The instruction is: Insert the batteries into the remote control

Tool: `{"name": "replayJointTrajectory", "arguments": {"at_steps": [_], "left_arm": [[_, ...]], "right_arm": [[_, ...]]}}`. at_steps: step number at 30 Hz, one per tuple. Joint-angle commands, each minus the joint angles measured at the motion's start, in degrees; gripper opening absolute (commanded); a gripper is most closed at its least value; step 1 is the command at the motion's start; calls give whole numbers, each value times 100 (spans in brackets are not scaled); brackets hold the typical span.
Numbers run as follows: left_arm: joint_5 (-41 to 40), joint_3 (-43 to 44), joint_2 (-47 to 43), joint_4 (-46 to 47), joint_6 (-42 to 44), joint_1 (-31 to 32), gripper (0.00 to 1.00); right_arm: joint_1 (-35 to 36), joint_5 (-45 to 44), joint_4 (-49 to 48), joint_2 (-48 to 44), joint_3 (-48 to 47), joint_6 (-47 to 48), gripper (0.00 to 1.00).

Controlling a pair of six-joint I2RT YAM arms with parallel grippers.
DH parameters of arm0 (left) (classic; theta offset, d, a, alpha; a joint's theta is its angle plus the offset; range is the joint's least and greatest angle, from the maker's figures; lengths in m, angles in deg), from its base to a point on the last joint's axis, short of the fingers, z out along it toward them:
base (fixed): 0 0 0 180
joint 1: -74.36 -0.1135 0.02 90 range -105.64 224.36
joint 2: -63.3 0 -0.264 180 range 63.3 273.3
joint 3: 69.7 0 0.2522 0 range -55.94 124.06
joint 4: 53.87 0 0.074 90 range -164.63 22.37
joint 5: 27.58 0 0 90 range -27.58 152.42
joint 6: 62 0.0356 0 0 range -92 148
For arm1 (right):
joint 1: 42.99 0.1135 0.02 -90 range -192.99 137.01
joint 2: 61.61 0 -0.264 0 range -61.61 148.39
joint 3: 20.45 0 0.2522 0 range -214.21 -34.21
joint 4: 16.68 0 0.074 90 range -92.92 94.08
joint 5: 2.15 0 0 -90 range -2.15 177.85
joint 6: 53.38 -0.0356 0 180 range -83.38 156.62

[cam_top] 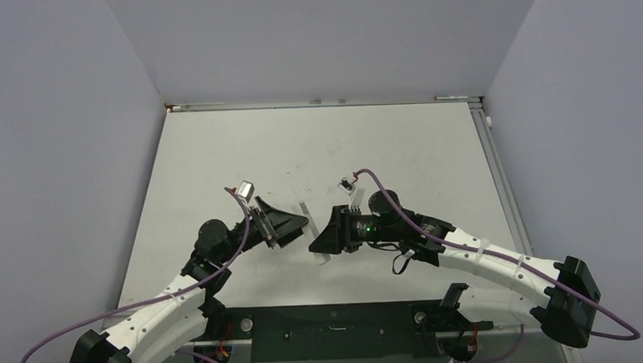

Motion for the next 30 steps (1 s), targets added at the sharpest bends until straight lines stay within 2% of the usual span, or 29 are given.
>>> {"name": "replayJointTrajectory", "arguments": {"at_steps": [1, 4, 6, 10, 11, 12, 15, 17, 18, 20, 22, 25, 30], "left_arm": [[267, 132, 185, 1349, -131, -28, 71], [416, 162, 374, 1616, -211, -28, 67], [452, 149, 488, 1843, -301, -28, 57], [499, 118, 605, 2289, -435, -28, 21], [487, 131, 616, 2332, -438, -28, 8], [467, 146, 621, 2309, -427, -28, 0], [394, 316, 617, 1677, -92, -28, 0], [166, 669, 588, 20, 532, -9, 0], [-36, 939, 614, -936, 1202, 27, 0], [-753, 1678, 839, -2810, 2234, 203, 0], [-1521, 2271, 1306, -4019, 2757, 470, 0], [-2131, 3005, 2349, -4827, 2959, 781, 0], [-2873, 4173, 4078, -5866, 3151, 1236, 0]], "right_arm": [[-34, 574, -1253, 13, -14, -509, 8], [-38, 692, -1670, 68, 98, -773, 8], [-40, 705, -1907, 97, 178, -903, 8], [-43, 624, -1894, 88, 205, -954, 9], [-43, 580, -1825, 76, 224, -950, 9], [-49, 516, -1668, 55, 228, -897, 16], [-122, -134, -340, -123, 107, -383, 46], [-147, -1268, 1029, -243, -134, 157, 57], [-162, -1765, 1828, -271, -272, 339, 59], [-185, -2497, 2616, -303, -460, 619, 63], [-192, -3241, 3136, -326, -539, 694, 66], [-210, -3731, 3511, -289, -577, 744, 73], [-220, -4268, 3804, -175, -650, 769, 74]]}}
